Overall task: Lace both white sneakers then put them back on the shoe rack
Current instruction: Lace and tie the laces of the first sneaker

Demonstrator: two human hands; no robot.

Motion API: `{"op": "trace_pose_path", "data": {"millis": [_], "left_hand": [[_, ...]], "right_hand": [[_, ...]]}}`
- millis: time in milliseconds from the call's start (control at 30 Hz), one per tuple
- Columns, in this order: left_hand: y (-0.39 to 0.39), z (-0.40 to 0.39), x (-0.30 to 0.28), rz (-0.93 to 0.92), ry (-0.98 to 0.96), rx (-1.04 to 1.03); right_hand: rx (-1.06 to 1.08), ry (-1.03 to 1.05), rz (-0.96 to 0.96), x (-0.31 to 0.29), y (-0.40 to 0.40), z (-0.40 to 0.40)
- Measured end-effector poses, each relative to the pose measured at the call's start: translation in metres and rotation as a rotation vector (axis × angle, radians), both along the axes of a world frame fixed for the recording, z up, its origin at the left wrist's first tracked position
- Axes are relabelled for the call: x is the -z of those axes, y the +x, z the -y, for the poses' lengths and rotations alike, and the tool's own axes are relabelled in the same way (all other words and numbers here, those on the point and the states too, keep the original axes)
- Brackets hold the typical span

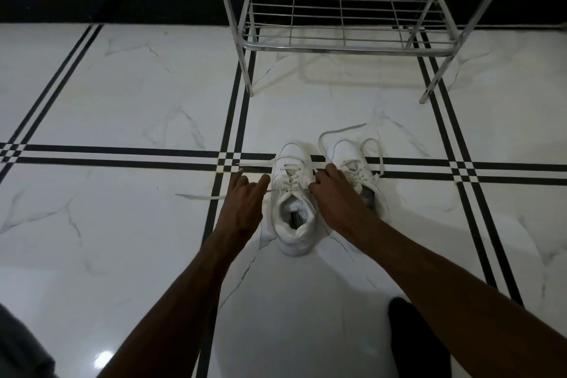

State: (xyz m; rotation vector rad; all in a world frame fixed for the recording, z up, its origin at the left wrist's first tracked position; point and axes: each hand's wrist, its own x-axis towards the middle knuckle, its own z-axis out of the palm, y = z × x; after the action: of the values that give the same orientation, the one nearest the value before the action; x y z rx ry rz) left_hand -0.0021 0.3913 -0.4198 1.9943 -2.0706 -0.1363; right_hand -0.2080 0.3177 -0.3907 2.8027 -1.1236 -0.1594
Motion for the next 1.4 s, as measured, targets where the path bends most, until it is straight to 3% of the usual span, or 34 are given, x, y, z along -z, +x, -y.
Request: {"op": "trace_pose_path", "data": {"millis": [133, 233, 367, 433, 533, 633, 800, 867, 967, 1067, 1267, 1400], "left_hand": [[-0.004, 0.004, 0.003, -0.178, 0.067, -0.074], [-0.001, 0.003, -0.005, -0.57, 0.289, -0.189], [0.004, 0.002, -0.012, -1.21, 0.391, -0.396], [0.001, 0.007, -0.017, -1.366, 0.372, -0.413], [-0.004, 0.015, -0.032, -1.432, 0.309, -0.365], [-0.009, 0.023, -0.038, -1.5, 0.272, -0.323], [-0.016, 0.029, -0.038, -1.596, 0.24, -0.337], [-0.017, 0.03, -0.037, -1.633, 0.226, -0.347], [-0.02, 0.033, -0.037, -1.611, 0.205, -0.348], [-0.024, 0.033, -0.033, -1.506, 0.196, -0.358], [-0.029, 0.029, -0.037, -1.272, 0.179, -0.209], [-0.028, 0.032, -0.036, -1.09, 0.124, -0.169]], "right_hand": [[0.009, -0.019, 0.037, 0.0, 0.005, 0.004], [0.055, 0.23, 0.079, 0.01, 0.004, 0.022], [0.378, 0.685, 0.527, -0.011, -0.002, 0.034], [0.527, 0.829, 0.751, -0.022, -0.002, 0.039], [0.698, 1.058, 1.05, -0.025, 0.002, 0.042], [0.723, 1.247, 1.363, -0.026, 0.01, 0.038], [0.645, 1.294, 1.528, -0.028, 0.021, 0.036], [0.629, 1.281, 1.515, -0.027, 0.019, 0.037], [0.572, 1.171, 1.35, -0.022, 0.014, 0.037], [0.473, 1.049, 1.164, -0.015, 0.017, 0.036], [0.4, 0.956, 0.992, -0.016, 0.031, 0.035], [0.561, 0.927, 1.084, -0.004, 0.033, 0.036]]}}
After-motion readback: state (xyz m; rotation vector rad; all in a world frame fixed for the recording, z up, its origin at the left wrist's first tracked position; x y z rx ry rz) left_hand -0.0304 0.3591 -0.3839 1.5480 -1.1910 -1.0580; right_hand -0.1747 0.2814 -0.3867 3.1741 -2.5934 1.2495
